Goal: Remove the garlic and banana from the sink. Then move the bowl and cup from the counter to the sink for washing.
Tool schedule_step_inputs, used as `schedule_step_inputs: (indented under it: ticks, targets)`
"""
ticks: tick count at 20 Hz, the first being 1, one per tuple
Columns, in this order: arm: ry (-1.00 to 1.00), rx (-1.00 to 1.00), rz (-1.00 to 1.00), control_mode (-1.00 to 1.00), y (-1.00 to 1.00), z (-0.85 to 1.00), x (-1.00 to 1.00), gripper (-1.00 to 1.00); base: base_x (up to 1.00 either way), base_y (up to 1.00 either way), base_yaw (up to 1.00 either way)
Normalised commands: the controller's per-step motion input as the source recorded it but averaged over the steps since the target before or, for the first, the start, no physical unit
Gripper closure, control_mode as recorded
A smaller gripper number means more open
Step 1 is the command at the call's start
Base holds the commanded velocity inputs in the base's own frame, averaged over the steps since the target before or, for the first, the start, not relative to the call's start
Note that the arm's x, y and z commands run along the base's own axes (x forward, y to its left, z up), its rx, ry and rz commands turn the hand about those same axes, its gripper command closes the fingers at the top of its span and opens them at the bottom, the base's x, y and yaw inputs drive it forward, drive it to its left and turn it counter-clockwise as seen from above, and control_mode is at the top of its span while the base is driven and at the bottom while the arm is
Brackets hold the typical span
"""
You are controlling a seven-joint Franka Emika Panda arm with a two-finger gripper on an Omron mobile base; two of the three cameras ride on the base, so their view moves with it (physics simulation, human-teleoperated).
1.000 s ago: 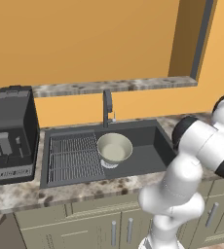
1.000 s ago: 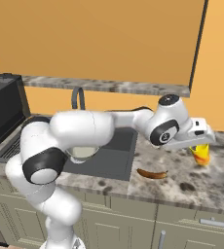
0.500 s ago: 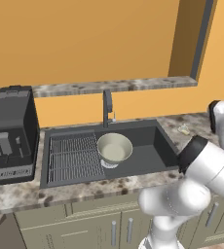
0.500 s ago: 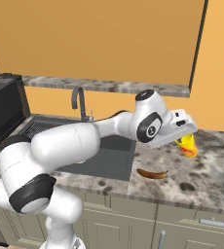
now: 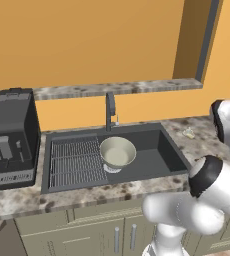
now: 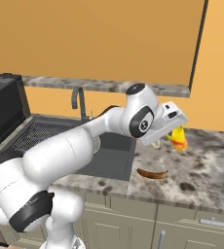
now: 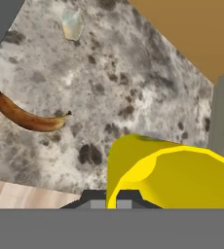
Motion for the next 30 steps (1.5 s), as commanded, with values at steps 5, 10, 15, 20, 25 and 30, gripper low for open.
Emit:
schedule_step_inputs:
  ticks: [5,10,15,20,25,30]
  targets:
    - [0.01,0.00,0.14,-1.00,0.34,0.17,0.00,1.00,0.00,0.00,0.00]
    - [0.06,0.01,0.14,-1.00,0.36,0.10,0.00,1.00,0.00,0.00,0.00]
    - [0.11,0.02,0.13,-1.00,0.34,0.05,0.00,1.00,0.00,0.00,0.00]
    - [0.12,0.04,0.12,-1.00,0.32,0.02,0.00,1.00,0.00,0.00,0.00]
    - [0.09,0.04,0.12,-1.00,0.32,0.02,0.00,1.00,0.00,0.00,0.00]
    - [0.09,0.09,0.11,-1.00,0.26,0.00,0.00,1.00,0.00,0.00,0.00]
